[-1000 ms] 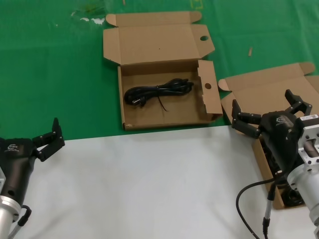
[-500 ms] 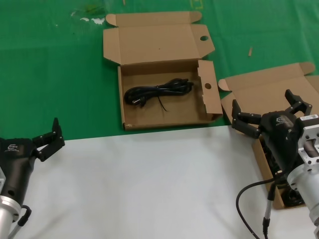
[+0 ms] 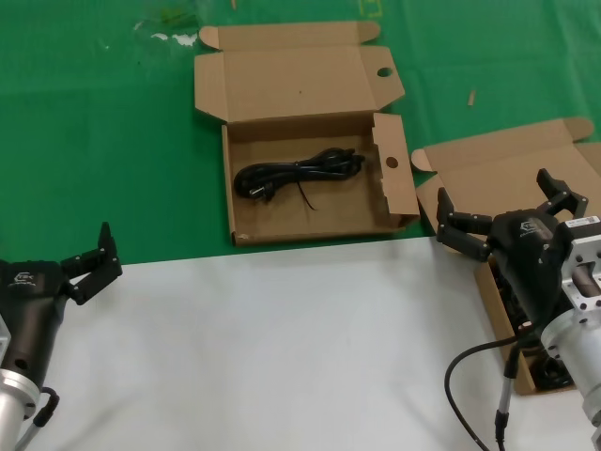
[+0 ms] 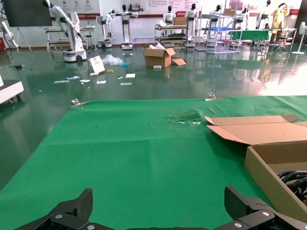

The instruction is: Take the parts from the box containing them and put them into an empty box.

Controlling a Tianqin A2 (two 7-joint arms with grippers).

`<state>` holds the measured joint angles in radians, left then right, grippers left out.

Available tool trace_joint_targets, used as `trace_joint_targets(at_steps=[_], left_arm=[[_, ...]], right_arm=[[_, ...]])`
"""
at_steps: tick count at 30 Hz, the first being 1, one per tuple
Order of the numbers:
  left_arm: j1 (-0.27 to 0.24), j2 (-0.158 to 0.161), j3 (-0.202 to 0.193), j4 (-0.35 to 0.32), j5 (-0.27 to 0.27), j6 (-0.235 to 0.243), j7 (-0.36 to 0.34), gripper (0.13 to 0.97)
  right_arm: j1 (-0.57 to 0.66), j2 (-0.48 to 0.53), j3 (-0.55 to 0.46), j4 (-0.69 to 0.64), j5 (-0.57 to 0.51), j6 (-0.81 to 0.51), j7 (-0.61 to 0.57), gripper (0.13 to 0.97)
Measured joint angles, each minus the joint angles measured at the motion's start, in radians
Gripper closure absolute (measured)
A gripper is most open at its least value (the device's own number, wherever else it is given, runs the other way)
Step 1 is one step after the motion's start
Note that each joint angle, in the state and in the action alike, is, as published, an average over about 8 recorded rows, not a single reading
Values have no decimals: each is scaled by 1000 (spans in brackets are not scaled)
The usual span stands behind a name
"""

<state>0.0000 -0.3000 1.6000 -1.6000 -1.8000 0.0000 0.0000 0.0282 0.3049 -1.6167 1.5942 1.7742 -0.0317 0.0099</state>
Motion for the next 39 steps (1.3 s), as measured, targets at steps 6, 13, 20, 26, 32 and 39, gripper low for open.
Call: trace_joint_targets(at_steps=[6, 13, 20, 26, 32, 39], left_arm=[[0, 0, 0, 0, 0, 0, 0, 132], [0, 0, 0, 0, 0, 0, 0, 132], [0, 0, 0, 0, 0, 0, 0, 132], [0, 0, 0, 0, 0, 0, 0, 132], [0, 0, 0, 0, 0, 0, 0, 132], [0, 0, 0, 0, 0, 0, 0, 132]], right_arm=[[0, 0, 0, 0, 0, 0, 0, 129], [0, 0, 0, 0, 0, 0, 0, 129], [0, 0, 0, 0, 0, 0, 0, 129], [0, 0, 0, 0, 0, 0, 0, 129], [0, 0, 0, 0, 0, 0, 0, 129], [0, 0, 0, 0, 0, 0, 0, 129]])
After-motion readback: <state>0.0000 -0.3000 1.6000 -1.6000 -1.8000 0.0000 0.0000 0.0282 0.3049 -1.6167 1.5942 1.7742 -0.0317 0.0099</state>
